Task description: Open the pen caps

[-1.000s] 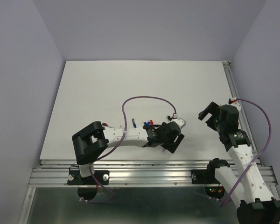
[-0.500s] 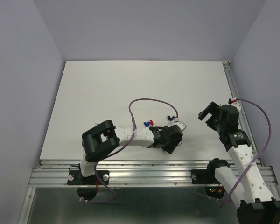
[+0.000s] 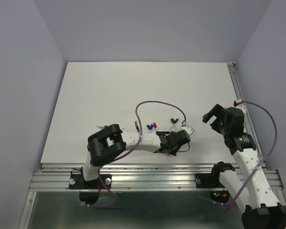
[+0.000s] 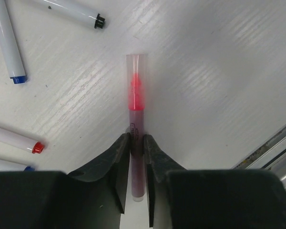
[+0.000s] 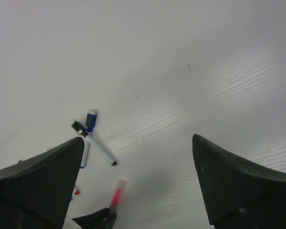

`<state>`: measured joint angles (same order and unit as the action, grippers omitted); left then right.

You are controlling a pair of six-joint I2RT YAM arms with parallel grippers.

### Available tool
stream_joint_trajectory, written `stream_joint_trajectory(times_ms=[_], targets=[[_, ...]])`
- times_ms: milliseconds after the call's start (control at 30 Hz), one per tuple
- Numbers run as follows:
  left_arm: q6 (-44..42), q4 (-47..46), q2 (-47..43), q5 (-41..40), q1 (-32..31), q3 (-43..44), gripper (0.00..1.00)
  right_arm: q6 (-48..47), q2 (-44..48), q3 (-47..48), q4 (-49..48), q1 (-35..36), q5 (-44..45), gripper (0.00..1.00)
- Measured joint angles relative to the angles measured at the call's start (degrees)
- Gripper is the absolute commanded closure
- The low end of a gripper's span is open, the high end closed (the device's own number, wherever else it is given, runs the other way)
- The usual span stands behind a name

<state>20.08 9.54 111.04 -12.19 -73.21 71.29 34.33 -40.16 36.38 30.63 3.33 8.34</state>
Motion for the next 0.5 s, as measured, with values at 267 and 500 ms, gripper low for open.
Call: stream_joint_trajectory(times_ms=[267, 500], targets=[[0.2, -0.7, -0.2, -0.2, -0.7, -0.5, 1.00, 0.0, 1.0, 0.0, 0.2, 0.0, -0.3, 0.00], [3.0, -2.9, -6.2, 0.6, -0.7, -6.7, 1.00, 1.1, 5.7, 0.0, 0.5, 0.0, -4.7, 0.00]])
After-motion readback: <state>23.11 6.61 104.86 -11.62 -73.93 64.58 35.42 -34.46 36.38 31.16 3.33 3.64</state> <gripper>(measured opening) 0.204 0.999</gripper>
